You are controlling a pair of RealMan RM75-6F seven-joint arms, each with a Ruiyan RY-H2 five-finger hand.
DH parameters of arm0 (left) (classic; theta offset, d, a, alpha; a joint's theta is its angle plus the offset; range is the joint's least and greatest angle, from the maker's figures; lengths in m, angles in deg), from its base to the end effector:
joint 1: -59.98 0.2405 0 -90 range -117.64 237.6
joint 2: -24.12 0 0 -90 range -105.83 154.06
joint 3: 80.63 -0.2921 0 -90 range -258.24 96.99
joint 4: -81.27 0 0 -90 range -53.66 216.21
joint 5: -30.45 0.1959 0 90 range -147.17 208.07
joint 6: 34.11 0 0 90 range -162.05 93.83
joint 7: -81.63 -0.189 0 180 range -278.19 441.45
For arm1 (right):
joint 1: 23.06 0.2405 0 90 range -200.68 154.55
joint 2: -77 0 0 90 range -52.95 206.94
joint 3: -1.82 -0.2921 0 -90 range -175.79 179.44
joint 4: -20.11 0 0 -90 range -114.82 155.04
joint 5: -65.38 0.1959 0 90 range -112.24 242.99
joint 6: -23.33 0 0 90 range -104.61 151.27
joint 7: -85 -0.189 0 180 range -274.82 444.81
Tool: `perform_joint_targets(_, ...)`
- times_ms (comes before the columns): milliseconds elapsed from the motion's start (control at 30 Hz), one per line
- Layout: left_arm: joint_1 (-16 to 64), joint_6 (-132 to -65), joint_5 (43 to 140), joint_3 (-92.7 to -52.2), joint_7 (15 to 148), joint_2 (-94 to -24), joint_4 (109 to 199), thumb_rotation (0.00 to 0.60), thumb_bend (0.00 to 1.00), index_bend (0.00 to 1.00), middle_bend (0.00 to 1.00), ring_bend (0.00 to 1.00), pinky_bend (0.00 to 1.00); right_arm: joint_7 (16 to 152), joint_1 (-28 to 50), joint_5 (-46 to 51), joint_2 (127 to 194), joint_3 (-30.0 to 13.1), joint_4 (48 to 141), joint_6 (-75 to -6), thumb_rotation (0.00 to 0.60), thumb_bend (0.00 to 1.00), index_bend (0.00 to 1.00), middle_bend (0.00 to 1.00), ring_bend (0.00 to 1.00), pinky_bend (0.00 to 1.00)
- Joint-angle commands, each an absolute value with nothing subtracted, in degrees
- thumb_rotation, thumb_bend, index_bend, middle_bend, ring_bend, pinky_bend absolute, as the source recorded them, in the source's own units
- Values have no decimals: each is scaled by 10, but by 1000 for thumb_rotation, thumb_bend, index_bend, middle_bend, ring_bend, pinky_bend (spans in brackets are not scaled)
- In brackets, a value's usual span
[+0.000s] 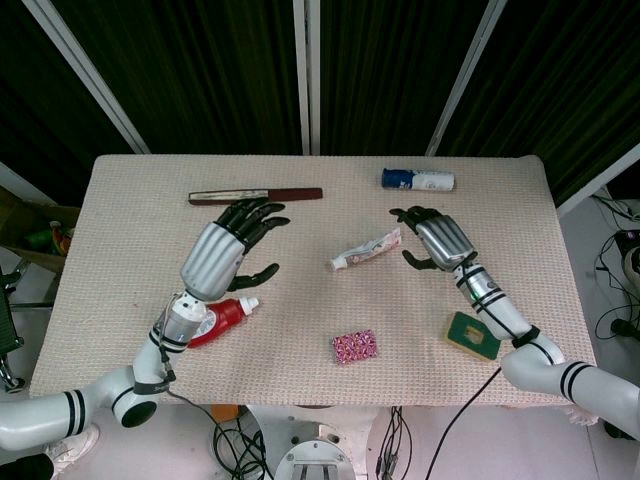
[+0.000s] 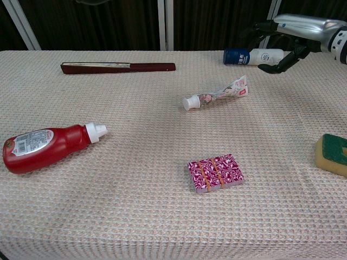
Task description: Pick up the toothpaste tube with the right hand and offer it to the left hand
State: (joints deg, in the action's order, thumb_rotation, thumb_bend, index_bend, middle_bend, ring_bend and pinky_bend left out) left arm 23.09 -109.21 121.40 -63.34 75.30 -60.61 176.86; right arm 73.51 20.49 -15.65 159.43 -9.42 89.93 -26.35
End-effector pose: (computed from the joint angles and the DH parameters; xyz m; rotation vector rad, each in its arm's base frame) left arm -0.0763 0.3656 0.0878 -1.6680 -0.6738 -1.6455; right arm -0.1932 -0.4545 0.0409 1.8592 -0.9756 1.0489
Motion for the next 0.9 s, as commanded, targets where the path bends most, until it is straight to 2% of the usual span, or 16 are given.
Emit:
perform_joint_targets(33,231,-1090,1208,-637,752,-605,1766,600,219,254,195,140,199,733,212,-153,1602,-94,889,-255,600,359,161,270,133,254)
perform_joint_targets(267,244,-1094,1194,-657,743,-596,1773,600,213,253,195,140,199,733,227,-156,1617,-81,876,-233,600,379,158,276,133,254)
perform_joint_targets(467,264,-1092,1173,-683,741,-589,1782,600,210,248,195,140,200,749,248,-160,1659,-67,842,-208,600,432,151,289,133,254)
perform_joint_targets(700,282,-1094,1162,-704,746,-581,1787,600,209,246,195,140,199,742,270,-165,1706,-66,796,-199,600,439,151,300,133,239)
perform_joint_targets(900,291,-1101,1164,-711,756,-580,1782,600,209,246,195,140,200,754,277,-171,1719,-52,786,-188,600,443,151,311,135,233)
